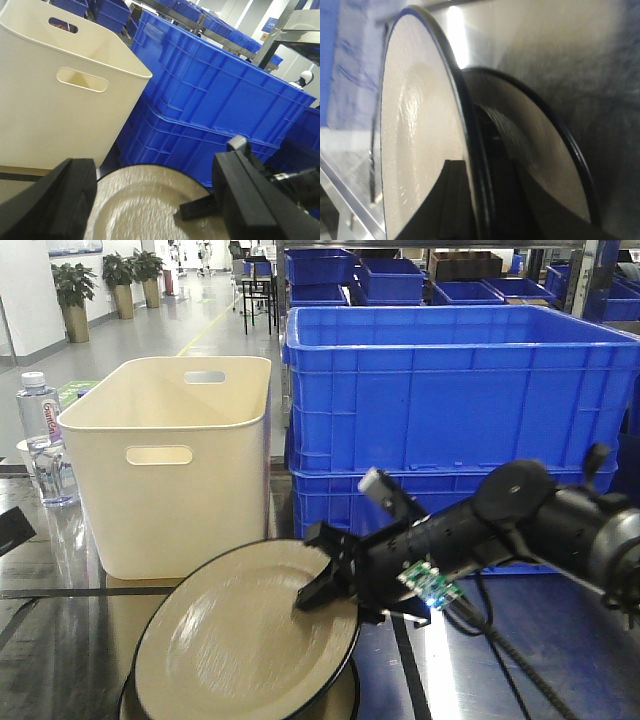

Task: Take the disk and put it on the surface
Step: 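Lower the right gripper's plate onto the left gripper's plate on the table, then open the right gripper and lift it away from the plates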

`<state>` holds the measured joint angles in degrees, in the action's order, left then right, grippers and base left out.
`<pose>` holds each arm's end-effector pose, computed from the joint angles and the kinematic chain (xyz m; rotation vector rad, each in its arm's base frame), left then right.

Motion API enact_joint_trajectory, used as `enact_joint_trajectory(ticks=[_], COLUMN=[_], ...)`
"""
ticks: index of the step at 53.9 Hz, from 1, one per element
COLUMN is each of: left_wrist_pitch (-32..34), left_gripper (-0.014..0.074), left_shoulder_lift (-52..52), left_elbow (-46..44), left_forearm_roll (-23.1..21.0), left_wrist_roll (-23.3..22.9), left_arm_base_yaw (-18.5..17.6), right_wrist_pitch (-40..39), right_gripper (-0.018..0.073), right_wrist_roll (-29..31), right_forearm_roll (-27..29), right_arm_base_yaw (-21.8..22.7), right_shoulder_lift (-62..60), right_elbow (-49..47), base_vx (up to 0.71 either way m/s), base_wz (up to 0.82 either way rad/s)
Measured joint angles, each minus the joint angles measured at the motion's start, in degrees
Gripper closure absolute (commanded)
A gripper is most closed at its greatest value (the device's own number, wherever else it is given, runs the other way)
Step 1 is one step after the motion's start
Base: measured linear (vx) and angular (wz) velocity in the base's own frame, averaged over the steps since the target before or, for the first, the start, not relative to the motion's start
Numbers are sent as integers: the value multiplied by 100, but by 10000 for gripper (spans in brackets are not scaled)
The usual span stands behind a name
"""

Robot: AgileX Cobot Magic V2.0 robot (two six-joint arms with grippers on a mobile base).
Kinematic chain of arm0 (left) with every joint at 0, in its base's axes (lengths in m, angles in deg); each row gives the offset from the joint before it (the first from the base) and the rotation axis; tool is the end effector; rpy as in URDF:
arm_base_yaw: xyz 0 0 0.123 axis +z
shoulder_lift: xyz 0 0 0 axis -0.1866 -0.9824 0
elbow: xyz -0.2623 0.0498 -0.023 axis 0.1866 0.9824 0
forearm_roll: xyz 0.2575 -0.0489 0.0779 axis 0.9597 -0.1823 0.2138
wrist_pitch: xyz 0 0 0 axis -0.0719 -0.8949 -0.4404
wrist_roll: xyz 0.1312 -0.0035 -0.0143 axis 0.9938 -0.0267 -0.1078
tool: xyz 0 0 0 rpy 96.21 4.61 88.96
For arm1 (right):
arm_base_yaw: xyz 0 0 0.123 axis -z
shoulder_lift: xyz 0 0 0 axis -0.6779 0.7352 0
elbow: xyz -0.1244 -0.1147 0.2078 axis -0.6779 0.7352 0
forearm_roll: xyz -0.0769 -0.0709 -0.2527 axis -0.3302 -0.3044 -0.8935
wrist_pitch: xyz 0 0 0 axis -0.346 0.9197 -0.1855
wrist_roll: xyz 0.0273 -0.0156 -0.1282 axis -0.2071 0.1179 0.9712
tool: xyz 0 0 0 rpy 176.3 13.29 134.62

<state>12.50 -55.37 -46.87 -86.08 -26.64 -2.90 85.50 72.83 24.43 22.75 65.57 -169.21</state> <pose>0.2208 -0.0703 0.3671 -0.0840 1.6119 -0.6438 0.3990 0.2281 0.2358 -0.0859 2.6034 1.1305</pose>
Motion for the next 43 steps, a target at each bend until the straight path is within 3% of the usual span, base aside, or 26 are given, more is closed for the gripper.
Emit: enact_joint_trajectory(ticks=[12, 21, 32, 38, 43], left_wrist_pitch=[0, 0, 0, 0, 2], left_gripper=[15, 15, 15, 15, 15], left_shoulder_lift=[0, 0, 0, 0, 0], left_elbow=[0, 0, 0, 0, 0], left_forearm_roll=[0, 0, 0, 0, 0], left_wrist_roll=[0, 0, 0, 0, 0], left_arm_base_yaw=[0, 0, 0, 0, 0], right_wrist_pitch=[86, 136, 347, 370, 370], right_gripper=[430, 278, 68, 15, 10], right_wrist_roll=[672, 1182, 1494, 1584, 1624], right_forearm_roll=[116, 44, -556, -931, -1640], right_arm_base_yaw=[-28, -28, -28, -39, -36], right_shoulder_lift=[161, 161, 161, 5, -197], right_elbow=[-23, -48, -58, -86, -86], base_vx=[0, 0, 0, 0, 0], base_wz=[0, 0, 0, 0, 0])
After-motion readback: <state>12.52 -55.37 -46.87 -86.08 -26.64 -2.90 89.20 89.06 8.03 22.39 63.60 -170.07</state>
